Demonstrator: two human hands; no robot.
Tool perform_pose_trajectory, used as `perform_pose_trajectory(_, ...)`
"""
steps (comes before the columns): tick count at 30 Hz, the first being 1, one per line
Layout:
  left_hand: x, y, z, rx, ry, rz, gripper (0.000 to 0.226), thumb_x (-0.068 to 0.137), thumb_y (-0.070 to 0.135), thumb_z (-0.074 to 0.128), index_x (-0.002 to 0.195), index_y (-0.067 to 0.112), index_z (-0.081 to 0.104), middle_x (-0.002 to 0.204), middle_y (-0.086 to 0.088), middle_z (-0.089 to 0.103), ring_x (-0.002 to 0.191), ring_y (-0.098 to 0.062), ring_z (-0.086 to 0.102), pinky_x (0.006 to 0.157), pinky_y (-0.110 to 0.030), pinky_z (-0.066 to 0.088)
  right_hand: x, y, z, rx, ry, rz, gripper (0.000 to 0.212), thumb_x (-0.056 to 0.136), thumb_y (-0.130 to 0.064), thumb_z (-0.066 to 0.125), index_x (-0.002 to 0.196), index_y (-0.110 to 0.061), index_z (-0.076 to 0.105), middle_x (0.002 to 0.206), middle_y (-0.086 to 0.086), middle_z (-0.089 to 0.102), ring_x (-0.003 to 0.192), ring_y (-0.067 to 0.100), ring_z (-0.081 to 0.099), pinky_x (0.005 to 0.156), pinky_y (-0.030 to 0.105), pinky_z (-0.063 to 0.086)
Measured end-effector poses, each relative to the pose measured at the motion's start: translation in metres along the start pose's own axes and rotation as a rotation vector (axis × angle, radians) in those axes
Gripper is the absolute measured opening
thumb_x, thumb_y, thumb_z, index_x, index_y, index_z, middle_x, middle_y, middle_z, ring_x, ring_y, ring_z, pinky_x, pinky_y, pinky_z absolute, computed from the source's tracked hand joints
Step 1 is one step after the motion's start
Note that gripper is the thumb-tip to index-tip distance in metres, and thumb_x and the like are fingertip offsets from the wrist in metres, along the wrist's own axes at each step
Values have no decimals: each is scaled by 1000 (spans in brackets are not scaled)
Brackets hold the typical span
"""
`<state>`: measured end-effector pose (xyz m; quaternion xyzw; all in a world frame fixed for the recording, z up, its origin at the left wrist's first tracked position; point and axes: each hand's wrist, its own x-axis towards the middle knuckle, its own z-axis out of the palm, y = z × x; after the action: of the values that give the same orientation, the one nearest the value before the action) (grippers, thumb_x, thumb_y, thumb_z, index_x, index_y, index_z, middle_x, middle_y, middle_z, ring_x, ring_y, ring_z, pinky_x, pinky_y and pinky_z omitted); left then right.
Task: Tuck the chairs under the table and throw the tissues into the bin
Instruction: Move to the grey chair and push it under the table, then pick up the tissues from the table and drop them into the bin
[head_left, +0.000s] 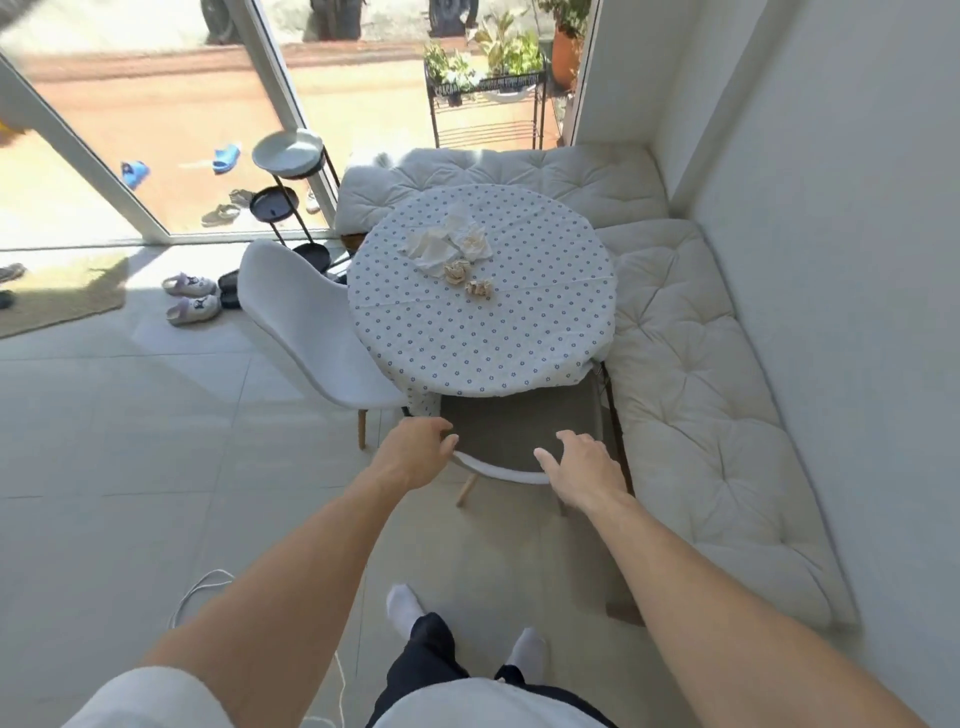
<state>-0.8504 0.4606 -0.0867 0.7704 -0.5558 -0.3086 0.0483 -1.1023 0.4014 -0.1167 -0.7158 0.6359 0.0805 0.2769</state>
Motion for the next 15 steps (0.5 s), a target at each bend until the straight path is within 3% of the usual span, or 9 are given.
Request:
perform_pose_trajectory(4, -26, -16, -55, -80, 117, -42, 39, 105, 37, 52, 134, 22, 71, 137, 0, 73, 124, -21, 68, 107, -39, 53, -3, -32, -34, -7, 52, -86, 61, 100, -59, 43, 145, -18, 49, 139, 8, 58, 130, 29, 51, 100, 50, 48)
perform_pose_trajectory(8, -51, -31, -104, -70, 230, -85, 43, 107, 38, 51, 143, 20, 64, 146, 1, 66, 136, -21, 60, 114, -41, 48, 0, -68, -61, 10, 93, -160, 57, 99, -58, 45, 140, -19, 51, 133, 5, 60, 124, 26, 55, 101, 51, 49)
perform_pose_trajectory(15, -83, -79, -154, -130, 363, -189, 47, 105, 44, 54, 144, 20, 64, 144, 2, 68, 135, -19, 60, 114, -41, 49, 3, -135, -82, -32, 122, -304, 63, 100, -56, 47, 149, -16, 45, 143, 8, 55, 132, 29, 50, 104, 48, 48)
